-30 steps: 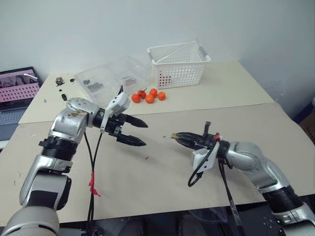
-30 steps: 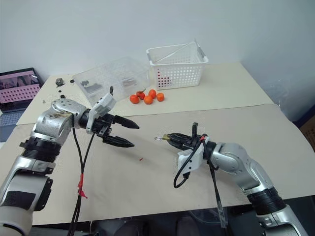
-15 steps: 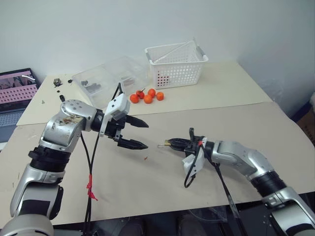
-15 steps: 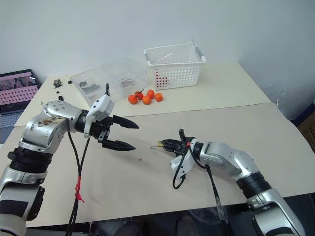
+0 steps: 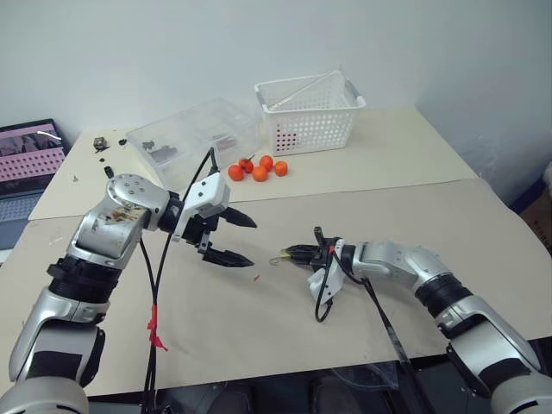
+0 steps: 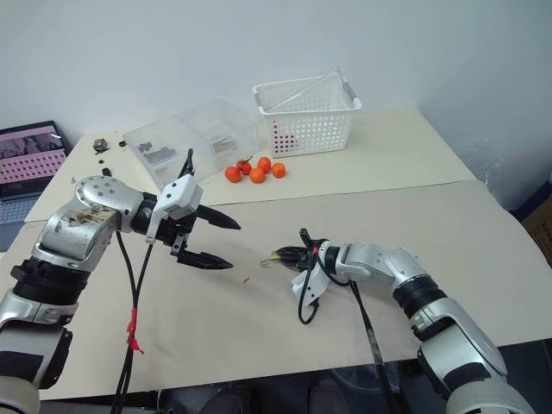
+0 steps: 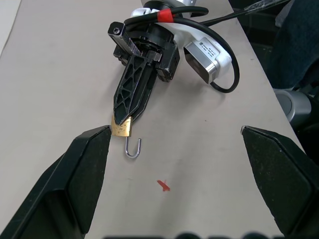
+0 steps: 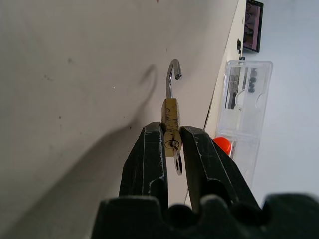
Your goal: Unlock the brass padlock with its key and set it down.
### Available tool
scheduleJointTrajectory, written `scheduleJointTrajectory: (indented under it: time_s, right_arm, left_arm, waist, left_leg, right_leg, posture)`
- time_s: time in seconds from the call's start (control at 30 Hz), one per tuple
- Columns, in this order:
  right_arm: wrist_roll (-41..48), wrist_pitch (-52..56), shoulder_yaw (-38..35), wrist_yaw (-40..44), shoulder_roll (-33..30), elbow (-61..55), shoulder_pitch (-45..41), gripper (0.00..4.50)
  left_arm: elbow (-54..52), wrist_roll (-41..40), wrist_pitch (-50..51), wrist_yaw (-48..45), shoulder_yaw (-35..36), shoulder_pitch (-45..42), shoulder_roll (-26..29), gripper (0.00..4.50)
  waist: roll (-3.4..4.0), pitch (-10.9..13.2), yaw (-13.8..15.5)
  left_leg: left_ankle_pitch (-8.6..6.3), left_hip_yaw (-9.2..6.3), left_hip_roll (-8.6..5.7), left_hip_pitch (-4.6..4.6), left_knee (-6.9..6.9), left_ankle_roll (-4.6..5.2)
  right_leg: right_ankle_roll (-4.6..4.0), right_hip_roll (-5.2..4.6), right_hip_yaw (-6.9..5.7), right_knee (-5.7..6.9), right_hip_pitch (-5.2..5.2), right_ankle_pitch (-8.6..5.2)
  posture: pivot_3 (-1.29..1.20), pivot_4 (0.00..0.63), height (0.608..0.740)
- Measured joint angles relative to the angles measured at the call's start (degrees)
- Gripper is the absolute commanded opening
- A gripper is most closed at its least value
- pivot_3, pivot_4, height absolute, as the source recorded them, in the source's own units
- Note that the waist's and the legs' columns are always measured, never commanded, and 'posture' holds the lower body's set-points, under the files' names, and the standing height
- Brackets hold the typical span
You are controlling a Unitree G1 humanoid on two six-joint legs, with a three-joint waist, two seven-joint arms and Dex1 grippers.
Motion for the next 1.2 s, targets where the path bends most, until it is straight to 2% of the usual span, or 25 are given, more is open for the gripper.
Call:
scheduleJointTrajectory:
  time_s: [0.17,0.23,0.33,0.53,0.57,0.67,0.77,0.87,0.93,1.0,1.03,1.07,1.13,1.2]
  right_arm:
    - [-2.19,-0.07,1.78,-4.44,0.20,1.43,-1.38,0.12]
    - [-2.70,-0.08,2.26,-6.01,0.16,2.09,-1.68,1.15]
    - [-3.27,-0.19,3.00,-7.04,-0.43,2.66,-2.01,2.07]
    - [-3.42,-1.12,3.56,-9.01,-4.48,1.98,-2.63,4.24]
    - [-3.29,-1.53,3.54,-9.13,-5.66,1.39,-2.66,4.42]
    - [-3.20,-2.37,3.46,-9.22,-8.29,0.71,-2.59,4.42]
    - [-2.77,-3.85,2.96,-9.41,-13.56,0.39,-1.60,4.42]
    - [2.01,-5.23,1.38,-6.00,-16.44,1.57,-0.18,4.42]
    - [8.29,-5.95,0.43,-0.20,-16.93,3.48,0.43,4.42]
    - [22.70,-4.03,-1.77,11.61,-16.97,4.64,3.24,4.42]
    - [31.78,0.46,-3.43,19.11,-16.73,3.15,5.67,4.42]
    - [40.05,6.48,-5.14,25.74,-16.52,0.83,7.87,4.42]
    - [61.13,27.33,-8.95,43.06,-17.56,-9.47,13.22,4.42]
    - [75.79,45.60,-11.53,53.25,-22.20,-20.87,16.85,4.42]
  left_arm:
    - [-0.01,1.02,-1.96,-0.34,-0.25,0.07,0.87,4.41]
    - [-0.01,1.24,-2.15,-0.53,-0.25,0.09,1.21,4.50]
    - [0.00,1.37,-2.26,-0.60,-0.28,0.09,1.20,4.50]
    - [0.71,1.89,-3.24,-0.64,-0.55,0.11,0.84,4.50]
    - [1.24,1.93,-3.48,-0.61,-0.67,0.10,0.50,4.50]
    - [1.74,1.97,-3.72,-0.58,-1.05,0.09,-0.23,4.50]
    - [2.53,1.99,-4.43,-0.46,-1.27,0.16,-0.68,4.50]
    - [3.65,1.98,-4.68,0.23,-1.21,0.14,-1.52,4.50]
    - [4.77,2.00,-4.85,1.12,-1.17,0.14,-2.21,4.50]
    - [5.45,2.07,-5.79,2.70,-0.99,0.18,-2.80,4.50]
    - [5.76,2.06,-6.03,3.41,-0.54,0.28,-2.95,4.50]
    - [5.90,2.00,-6.34,4.09,0.07,0.52,-3.11,4.50]
    - [5.53,1.16,-6.92,5.68,2.43,2.08,-3.52,4.50]
    - [4.40,-0.31,-6.91,7.07,4.51,4.03,-3.62,4.50]
  waist:
    - [0.00,0.00,-0.52]
    - [0.00,0.00,-0.67]
    - [0.00,0.00,-0.87]
    - [0.00,0.00,-0.73]
    - [0.00,0.00,-0.70]
    - [0.00,0.00,-0.57]
    - [0.00,0.00,-0.24]
    - [-0.01,0.00,-0.17]
    - [-0.05,0.02,-0.39]
    - [-0.10,0.06,-0.48]
    - [-0.13,0.08,-0.54]
    - [-0.12,0.09,-0.54]
    - [-0.04,0.13,-0.45]
    - [0.17,0.25,-0.31]
  left_leg:
    - [-0.02,-0.01,0.04,0.04,0.00,0.03]
    - [-0.06,-0.02,0.02,0.07,0.01,0.10]
    - [-0.06,-0.01,0.00,0.07,0.02,0.10]
    - [-0.07,-0.01,-0.02,0.06,0.01,0.12]
    - [-0.08,-0.01,-0.02,0.07,0.01,0.13]
    - [-0.09,0.00,-0.02,0.06,0.02,0.14]
    - [-0.09,0.02,-0.06,0.04,0.01,0.15]
    - [-0.14,0.16,-0.04,0.06,0.02,0.23]
    - [-0.18,0.29,0.02,0.10,0.05,0.31]
    - [-0.24,0.37,0.11,0.16,0.11,0.41]
    - [-0.31,0.34,0.30,0.21,0.14,0.52]
    - [-0.38,0.27,0.40,0.29,0.15,0.64]
    - [-0.54,0.06,0.59,0.30,0.24,0.90]
    - [-0.64,0.04,0.66,0.30,0.31,1.06]
  right_leg:
    - [-0.01,0.05,0.03,0.04,0.00,0.01]
    - [-0.01,0.04,0.04,0.04,0.04,0.01]
    - [-0.02,0.03,0.04,0.04,0.04,0.02]
    - [-0.02,0.00,0.04,0.01,0.04,0.01]
    - [-0.02,0.01,0.04,0.01,0.05,0.01]
    - [-0.02,0.01,0.03,0.01,0.06,0.01]
    - [-0.01,-0.03,0.04,-0.03,0.06,0.01]
    - [-0.01,-0.03,0.06,-0.06,0.12,0.01]
    - [-0.02,0.00,0.06,-0.08,0.21,0.01]
    - [-0.02,0.03,0.04,-0.16,0.44,0.01]
    - [-0.02,0.09,0.06,-0.28,0.69,0.01]
    - [-0.02,0.13,0.08,-0.32,0.80,0.01]
    - [-0.01,0.14,0.17,-0.38,0.97,0.01]
    - [-0.01,0.12,0.20,-0.38,0.93,0.01]
  posture:
    - [0.00,0.150,0.740]
    - [0.00,0.150,0.740]
    - [0.00,0.150,0.740]
    - [0.00,0.150,0.740]
    - [0.00,0.150,0.740]
    - [0.00,0.150,0.740]
    - [0.00,0.150,0.740]
    - [0.00,0.150,0.740]
    - [0.00,0.150,0.740]
    - [0.00,0.150,0.740]
    - [0.00,0.150,0.740]
    - [0.00,0.150,0.740]
    - [0.00,0.150,0.740]
    - [0.00,0.150,0.740]
